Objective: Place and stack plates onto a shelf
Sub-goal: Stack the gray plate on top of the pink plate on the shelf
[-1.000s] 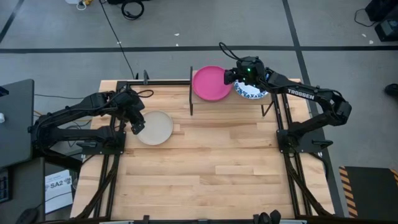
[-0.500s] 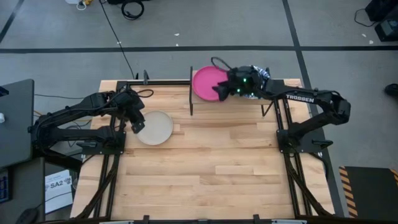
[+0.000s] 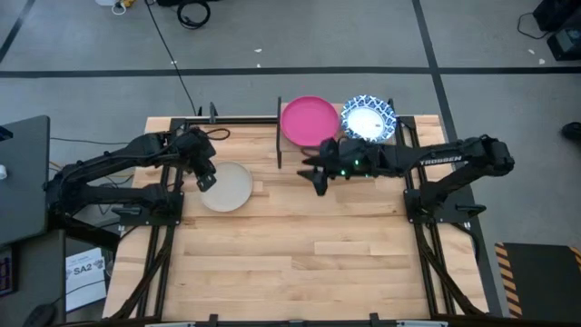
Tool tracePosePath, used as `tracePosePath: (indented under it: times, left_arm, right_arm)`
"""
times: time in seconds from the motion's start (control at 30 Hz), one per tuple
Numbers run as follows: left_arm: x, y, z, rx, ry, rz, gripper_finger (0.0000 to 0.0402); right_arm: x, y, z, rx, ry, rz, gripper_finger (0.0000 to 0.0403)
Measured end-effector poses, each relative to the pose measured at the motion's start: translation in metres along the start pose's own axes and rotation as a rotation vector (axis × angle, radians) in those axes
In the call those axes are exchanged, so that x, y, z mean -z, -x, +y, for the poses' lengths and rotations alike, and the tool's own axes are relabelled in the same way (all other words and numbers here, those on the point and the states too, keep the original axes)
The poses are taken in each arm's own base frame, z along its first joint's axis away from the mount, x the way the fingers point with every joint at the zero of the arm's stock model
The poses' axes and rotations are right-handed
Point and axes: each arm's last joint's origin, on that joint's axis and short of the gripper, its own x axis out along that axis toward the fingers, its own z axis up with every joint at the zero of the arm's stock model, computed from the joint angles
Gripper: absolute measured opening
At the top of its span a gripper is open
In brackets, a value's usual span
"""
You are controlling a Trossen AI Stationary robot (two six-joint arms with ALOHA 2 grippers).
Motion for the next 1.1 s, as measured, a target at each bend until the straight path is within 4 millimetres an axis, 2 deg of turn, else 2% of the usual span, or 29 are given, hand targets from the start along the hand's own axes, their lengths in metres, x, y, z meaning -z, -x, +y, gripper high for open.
tracePosePath:
  times: [0.23, 0.43, 0.77, 1.1]
  left_arm:
    - [-0.018, -0.029, 0.011, -0.046, -0.014, 0.077, 0.0155]
    - [-0.030, -0.059, 0.028, -0.080, -0.025, 0.165, 0.0155]
    - [-0.041, -0.108, 0.058, -0.106, -0.015, 0.279, 0.0155]
    - [-0.036, -0.146, 0.079, -0.065, 0.036, 0.400, 0.0155]
  right_arm:
    - [0.017, 0.007, 0.031, -0.051, 0.047, 0.013, 0.0229]
    - [0.035, 0.010, 0.043, -0.092, 0.076, 0.044, 0.0229]
    - [0.058, 0.008, 0.043, -0.118, 0.093, 0.066, 0.0229]
    - [0.067, 0.006, 0.038, -0.120, 0.092, 0.063, 0.0229]
